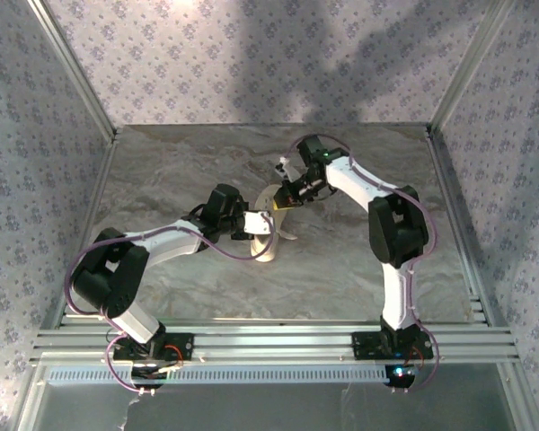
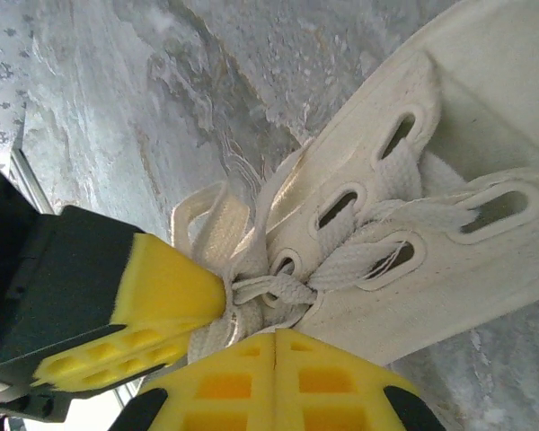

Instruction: Tie the shoes

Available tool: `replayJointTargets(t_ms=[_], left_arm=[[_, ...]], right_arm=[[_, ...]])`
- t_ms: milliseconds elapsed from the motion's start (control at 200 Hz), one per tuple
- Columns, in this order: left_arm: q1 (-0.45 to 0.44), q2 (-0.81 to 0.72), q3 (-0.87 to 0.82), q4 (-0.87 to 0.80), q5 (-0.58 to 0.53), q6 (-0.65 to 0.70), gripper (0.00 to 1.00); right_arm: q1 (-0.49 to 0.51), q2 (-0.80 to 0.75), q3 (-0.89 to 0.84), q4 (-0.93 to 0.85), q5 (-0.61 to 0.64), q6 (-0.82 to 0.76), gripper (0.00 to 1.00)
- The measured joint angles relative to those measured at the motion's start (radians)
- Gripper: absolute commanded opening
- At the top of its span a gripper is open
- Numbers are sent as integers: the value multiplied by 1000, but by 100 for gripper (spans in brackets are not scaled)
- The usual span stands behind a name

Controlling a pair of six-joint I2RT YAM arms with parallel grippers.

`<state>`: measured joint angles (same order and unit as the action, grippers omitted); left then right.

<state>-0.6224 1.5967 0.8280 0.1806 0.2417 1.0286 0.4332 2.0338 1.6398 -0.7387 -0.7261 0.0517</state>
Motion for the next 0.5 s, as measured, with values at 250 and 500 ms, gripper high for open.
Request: replayJointTargets(t_ms=[250,500], left_arm=[[0,0,19,-38,0,-16,0],[1,8,122,-181,29,-60,0]], right_arm=[[-2,-63,-101,107,1,19,16],[-23,-209,-332,314,-25,71,41]])
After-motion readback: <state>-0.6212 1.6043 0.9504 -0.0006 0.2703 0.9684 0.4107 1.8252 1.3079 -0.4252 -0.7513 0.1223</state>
